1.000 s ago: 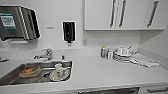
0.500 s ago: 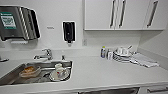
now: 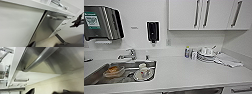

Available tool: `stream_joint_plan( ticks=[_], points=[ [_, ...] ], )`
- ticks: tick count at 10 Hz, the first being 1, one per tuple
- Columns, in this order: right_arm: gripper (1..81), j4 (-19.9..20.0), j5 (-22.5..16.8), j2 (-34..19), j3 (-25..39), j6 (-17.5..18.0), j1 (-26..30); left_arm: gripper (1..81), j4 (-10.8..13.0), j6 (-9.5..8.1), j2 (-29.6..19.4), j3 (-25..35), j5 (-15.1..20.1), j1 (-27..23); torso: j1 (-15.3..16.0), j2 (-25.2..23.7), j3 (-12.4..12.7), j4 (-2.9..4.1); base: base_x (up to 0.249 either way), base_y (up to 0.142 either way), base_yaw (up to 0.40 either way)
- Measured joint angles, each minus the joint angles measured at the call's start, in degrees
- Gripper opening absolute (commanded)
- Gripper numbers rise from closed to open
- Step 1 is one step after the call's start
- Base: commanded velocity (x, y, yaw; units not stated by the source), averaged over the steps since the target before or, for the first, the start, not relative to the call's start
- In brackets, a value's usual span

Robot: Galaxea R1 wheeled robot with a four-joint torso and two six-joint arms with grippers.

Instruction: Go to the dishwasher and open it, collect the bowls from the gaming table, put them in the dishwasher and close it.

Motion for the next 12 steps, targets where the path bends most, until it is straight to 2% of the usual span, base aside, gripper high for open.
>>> stream_joint_plan(
  ticks=[3,5,6,10,12],
  points=[
    [81.1,0.0,-0.9,1.0,-1.3,18.4,1.3,81.1,0.0,-0.06,-0.1,0.0,-0.1,-0.4,0.0,0.0,0.0,0.00,0.000,0.000,0.000],
    [81.1,0.0,-1.1,1.9,-3.4,26.6,3.9,81.1,0.0,-0.22,0.0,0.0,-0.1,-0.6,0.0,0.0,0.0,0.00,0.000,0.000,0.000],
    [81.1,0.0,-1.3,2.1,-4.5,29.2,5.1,81.1,0.0,-0.20,0.0,0.0,-0.2,-0.8,0.0,0.0,0.0,0.00,0.000,0.000,0.000],
    [81.1,0.0,-1.7,2.1,-8.9,31.7,7.9,81.1,0.0,-0.20,0.0,0.0,-0.2,-0.8,0.0,0.0,0.0,0.00,0.000,0.000,0.000],
    [81.1,0.0,-3.2,3.2,-12.1,34.6,8.2,81.1,0.0,-0.20,0.2,0.0,-0.2,-0.8,0.0,0.0,0.0,0.00,0.000,0.000,0.000]
  ],
)
